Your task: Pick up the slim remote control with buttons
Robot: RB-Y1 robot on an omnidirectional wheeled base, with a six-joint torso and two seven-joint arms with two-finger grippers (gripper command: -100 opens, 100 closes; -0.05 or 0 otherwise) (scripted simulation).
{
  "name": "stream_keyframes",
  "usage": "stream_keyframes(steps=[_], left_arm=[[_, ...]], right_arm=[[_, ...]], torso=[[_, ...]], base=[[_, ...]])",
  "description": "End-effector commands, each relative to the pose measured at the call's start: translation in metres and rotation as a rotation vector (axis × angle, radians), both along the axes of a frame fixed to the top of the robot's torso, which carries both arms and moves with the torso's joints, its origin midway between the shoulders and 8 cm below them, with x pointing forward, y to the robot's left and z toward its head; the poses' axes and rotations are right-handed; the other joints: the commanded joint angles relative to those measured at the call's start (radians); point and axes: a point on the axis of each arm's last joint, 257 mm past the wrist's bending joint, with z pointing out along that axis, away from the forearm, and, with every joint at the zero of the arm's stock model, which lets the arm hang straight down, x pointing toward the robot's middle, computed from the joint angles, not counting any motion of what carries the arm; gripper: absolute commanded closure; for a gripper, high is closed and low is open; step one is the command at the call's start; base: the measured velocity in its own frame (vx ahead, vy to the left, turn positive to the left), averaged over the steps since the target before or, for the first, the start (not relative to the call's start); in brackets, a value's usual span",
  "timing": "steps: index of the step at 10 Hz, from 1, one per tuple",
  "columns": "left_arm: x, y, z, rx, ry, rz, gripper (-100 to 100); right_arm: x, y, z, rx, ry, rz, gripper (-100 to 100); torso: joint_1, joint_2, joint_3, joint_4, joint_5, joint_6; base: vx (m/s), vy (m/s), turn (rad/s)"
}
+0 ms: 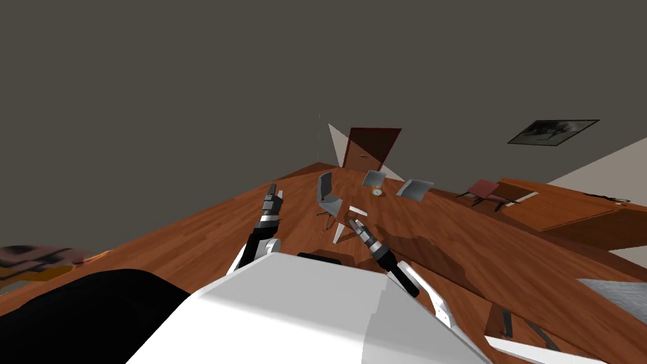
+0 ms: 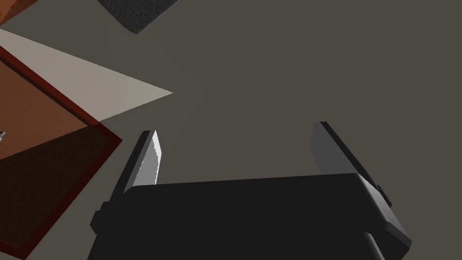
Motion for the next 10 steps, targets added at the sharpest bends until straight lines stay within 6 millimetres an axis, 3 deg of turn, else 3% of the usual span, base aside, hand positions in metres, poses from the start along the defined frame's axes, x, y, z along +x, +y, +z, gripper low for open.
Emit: stream_keyframes(steps=[1, 2, 3, 4, 5, 7, 10], left_arm=[[0.000, 0.000, 0.000, 0.000, 0.000, 0.000, 0], [0.000, 0.000, 0.000, 0.000, 0.000, 0.000, 0], [0.000, 0.000, 0.000, 0.000, 0.000, 0.000, 0], [0.000, 0.000, 0.000, 0.000, 0.000, 0.000, 0], [0.000, 0.000, 0.000, 0.000, 0.000, 0.000, 0], [0.000, 0.000, 0.000, 0.000, 0.000, 0.000, 0], [0.000, 0.000, 0.000, 0.000, 0.000, 0.000, 0]], right_arm=[[-0.002, -0.010, -0.014, -0.057, 0.020, 0.010, -100], [-0.009, -0.020, -0.037, -0.131, 0.051, 0.027, -100], [-0.010, -0.024, -0.039, -0.146, 0.055, 0.029, -100], [-0.018, -0.034, -0.058, -0.223, 0.081, 0.055, -100], [-0.019, -0.040, -0.064, -0.234, 0.093, 0.048, -100], [-0.041, -0.070, -0.106, -0.385, 0.161, 0.091, -100], [-0.057, -0.102, -0.132, -0.487, 0.218, 0.103, -100]], torso=[[0.000, 0.000, 0.000, 0.000, 0.000, 0.000], [0.000, 0.000, 0.000, 0.000, 0.000, 0.000], [0.000, 0.000, 0.000, 0.000, 0.000, 0.000], [0.000, -0.001, 0.000, 0.000, 0.000, 0.001], [0.000, -0.001, 0.000, 0.000, 0.000, 0.000], [0.000, -0.003, -0.002, -0.001, 0.000, 0.000], [0.000, -0.004, -0.002, -0.001, 0.000, 0.000]], base=[[0.013, 0.040, 0.100], [0.024, 0.050, 0.212], [0.024, 0.042, 0.082], [0.026, 0.055, 0.202], [0.034, 0.044, 0.084], [0.075, 0.054, 0.246], [0.066, 0.040, 0.123]])
